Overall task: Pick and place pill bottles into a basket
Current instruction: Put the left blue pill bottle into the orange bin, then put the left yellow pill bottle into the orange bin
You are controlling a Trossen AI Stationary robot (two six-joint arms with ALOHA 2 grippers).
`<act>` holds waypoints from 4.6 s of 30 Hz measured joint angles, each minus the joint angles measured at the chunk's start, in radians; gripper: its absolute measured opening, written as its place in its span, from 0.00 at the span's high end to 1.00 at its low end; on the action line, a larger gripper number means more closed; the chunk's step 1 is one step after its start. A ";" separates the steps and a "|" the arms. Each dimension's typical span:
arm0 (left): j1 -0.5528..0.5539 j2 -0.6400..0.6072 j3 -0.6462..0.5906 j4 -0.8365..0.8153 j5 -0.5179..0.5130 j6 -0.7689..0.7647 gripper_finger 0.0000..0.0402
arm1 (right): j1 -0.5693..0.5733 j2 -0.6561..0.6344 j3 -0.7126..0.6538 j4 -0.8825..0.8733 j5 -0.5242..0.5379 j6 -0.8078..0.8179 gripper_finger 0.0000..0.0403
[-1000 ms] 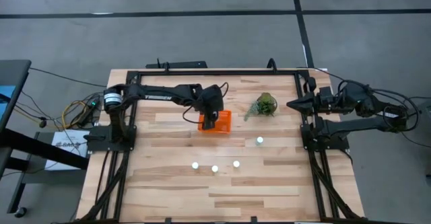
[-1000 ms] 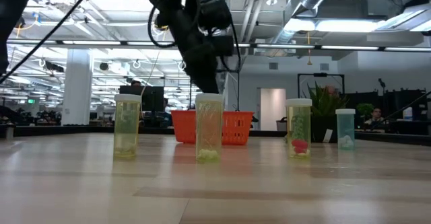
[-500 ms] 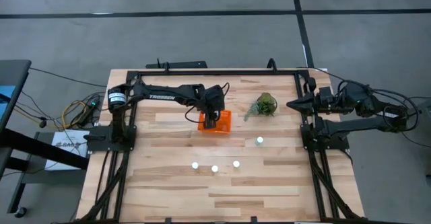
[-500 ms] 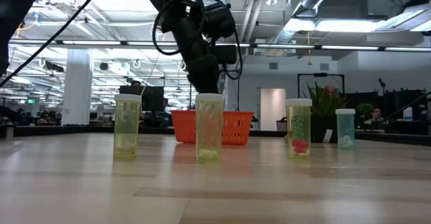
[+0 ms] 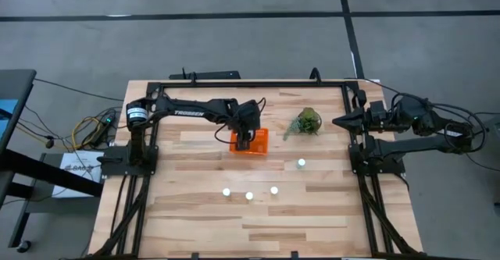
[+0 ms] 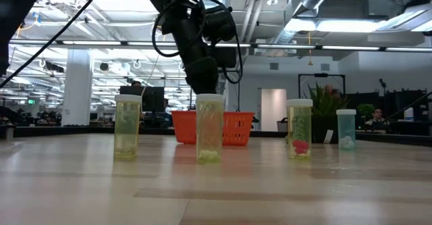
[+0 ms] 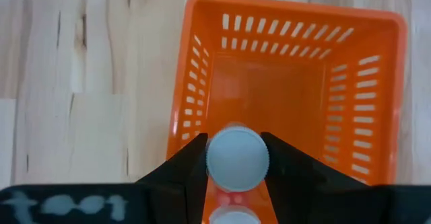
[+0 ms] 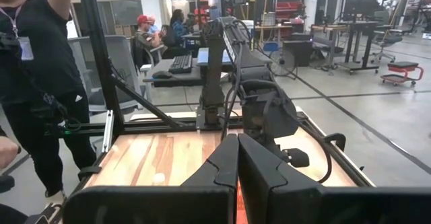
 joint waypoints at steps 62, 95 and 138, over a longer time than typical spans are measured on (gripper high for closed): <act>-0.020 0.060 0.271 -0.281 0.000 0.043 0.35 | 0.000 0.000 0.000 0.000 0.000 0.000 1.00; -0.691 -0.313 -0.206 -0.178 -0.198 -0.597 0.34 | 0.000 0.000 0.000 0.000 0.000 0.000 1.00; -0.618 -0.199 -0.288 0.054 -0.091 -0.454 0.64 | 0.000 -0.001 0.000 -0.019 0.000 0.000 1.00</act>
